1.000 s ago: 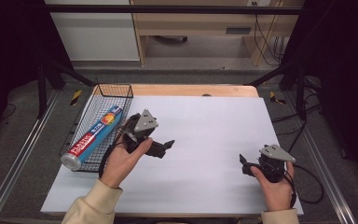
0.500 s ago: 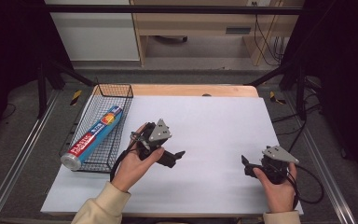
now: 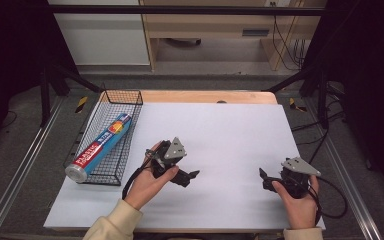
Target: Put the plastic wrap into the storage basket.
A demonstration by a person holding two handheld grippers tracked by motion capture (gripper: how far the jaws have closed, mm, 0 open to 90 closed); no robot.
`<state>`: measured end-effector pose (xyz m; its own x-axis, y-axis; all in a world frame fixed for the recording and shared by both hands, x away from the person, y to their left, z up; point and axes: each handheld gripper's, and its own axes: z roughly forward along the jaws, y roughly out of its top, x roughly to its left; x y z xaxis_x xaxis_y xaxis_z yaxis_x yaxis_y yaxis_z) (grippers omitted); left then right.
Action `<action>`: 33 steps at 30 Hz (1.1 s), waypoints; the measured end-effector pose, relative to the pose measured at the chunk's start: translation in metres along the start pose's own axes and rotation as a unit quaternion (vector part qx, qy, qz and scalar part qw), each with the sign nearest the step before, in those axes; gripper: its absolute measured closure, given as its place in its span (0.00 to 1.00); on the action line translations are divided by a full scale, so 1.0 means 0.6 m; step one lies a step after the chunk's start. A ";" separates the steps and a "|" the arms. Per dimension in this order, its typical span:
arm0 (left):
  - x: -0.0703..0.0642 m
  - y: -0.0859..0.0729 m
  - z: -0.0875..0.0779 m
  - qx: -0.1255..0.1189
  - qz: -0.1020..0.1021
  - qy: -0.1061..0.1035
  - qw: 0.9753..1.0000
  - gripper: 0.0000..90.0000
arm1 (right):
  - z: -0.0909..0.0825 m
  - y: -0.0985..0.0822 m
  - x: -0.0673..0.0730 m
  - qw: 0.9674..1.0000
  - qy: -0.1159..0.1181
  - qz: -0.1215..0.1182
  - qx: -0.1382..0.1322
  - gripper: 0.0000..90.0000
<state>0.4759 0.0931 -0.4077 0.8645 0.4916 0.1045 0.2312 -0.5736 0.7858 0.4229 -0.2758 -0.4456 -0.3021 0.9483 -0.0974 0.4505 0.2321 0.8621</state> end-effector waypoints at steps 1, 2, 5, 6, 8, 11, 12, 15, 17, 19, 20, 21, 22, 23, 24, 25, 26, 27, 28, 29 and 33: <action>0.000 -0.003 0.002 0.000 -0.003 0.000 1.000 0.03 | 0.000 0.000 0.000 1.000 -0.001 -0.001 0.000 0.05; 0.001 -0.007 0.003 0.002 -0.003 0.000 1.000 0.03 | 0.000 0.000 0.000 1.000 0.000 0.000 0.001 0.05; 0.004 -0.017 0.007 0.005 -0.006 -0.001 1.000 0.03 | 0.000 -0.001 0.000 1.000 0.000 0.000 0.001 0.05; 0.004 -0.020 0.008 0.007 -0.007 0.000 1.000 0.03 | 0.000 -0.001 0.000 1.000 0.000 0.000 0.002 0.05; 0.006 -0.027 0.010 0.010 -0.008 -0.001 1.000 0.03 | 0.000 -0.002 0.000 1.000 0.001 0.000 0.003 0.05; 0.008 -0.038 0.015 0.012 -0.010 0.001 1.000 0.03 | 0.000 -0.002 0.001 1.000 0.002 0.000 0.004 0.05; 0.008 -0.042 0.017 0.012 -0.012 0.000 1.000 0.03 | 0.000 -0.002 0.001 1.000 0.001 0.000 0.004 0.05; 0.010 -0.053 0.020 0.015 -0.015 -0.001 1.000 0.03 | 0.000 -0.003 0.002 1.000 0.002 -0.001 0.006 0.05; 0.012 -0.059 0.022 0.017 -0.015 -0.001 1.000 0.03 | 0.000 -0.004 0.002 1.000 0.002 0.000 0.007 0.05; 0.013 -0.065 0.023 0.018 -0.017 0.000 1.000 0.03 | 0.000 -0.005 0.002 1.000 0.003 0.000 0.009 0.05; 0.014 -0.067 0.023 0.020 -0.019 0.001 1.000 0.03 | 0.000 -0.005 0.002 1.000 0.003 0.000 0.009 0.05; 0.015 -0.071 0.024 0.021 -0.021 -0.002 1.000 0.03 | 0.000 -0.005 0.002 1.000 0.003 0.000 0.009 0.05; 0.016 -0.074 0.025 0.024 -0.022 -0.001 0.999 0.03 | 0.000 -0.006 0.002 1.000 0.004 0.000 0.010 0.05; 0.017 -0.077 0.025 0.026 -0.024 0.001 0.999 0.03 | 0.000 -0.006 0.002 1.000 0.004 0.000 0.011 0.05; 0.018 -0.080 0.025 0.027 -0.024 0.001 0.999 0.03 | 0.000 -0.006 0.002 1.000 0.004 0.000 0.011 0.05; 0.020 -0.082 0.025 0.031 -0.025 0.001 0.999 0.04 | 0.000 -0.007 0.002 1.000 0.005 0.001 0.013 0.05; 0.021 -0.085 0.025 0.033 -0.025 0.003 0.999 0.03 | 0.001 -0.007 0.003 1.000 0.006 0.001 0.013 0.05; 0.022 -0.087 0.024 0.034 -0.026 0.005 0.999 0.04 | 0.001 -0.007 0.003 1.000 0.007 0.002 0.013 0.05; 0.024 -0.089 0.024 0.033 -0.028 0.005 0.999 0.04 | 0.001 -0.008 0.003 1.000 0.009 0.004 0.013 0.05; 0.025 -0.091 0.023 0.035 -0.028 0.007 0.999 0.04 | 0.001 -0.008 0.003 1.000 0.010 0.004 0.015 0.05; 0.032 -0.102 0.022 0.040 -0.036 0.013 0.998 0.04 | 0.004 -0.009 0.005 1.000 0.016 0.006 0.018 0.05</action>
<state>0.4840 0.1288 -0.4617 0.8325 0.5500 0.0657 0.3287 -0.5860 0.7407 0.4215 -0.2738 -0.4519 -0.3223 0.9439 -0.0714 0.4836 0.2290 0.8448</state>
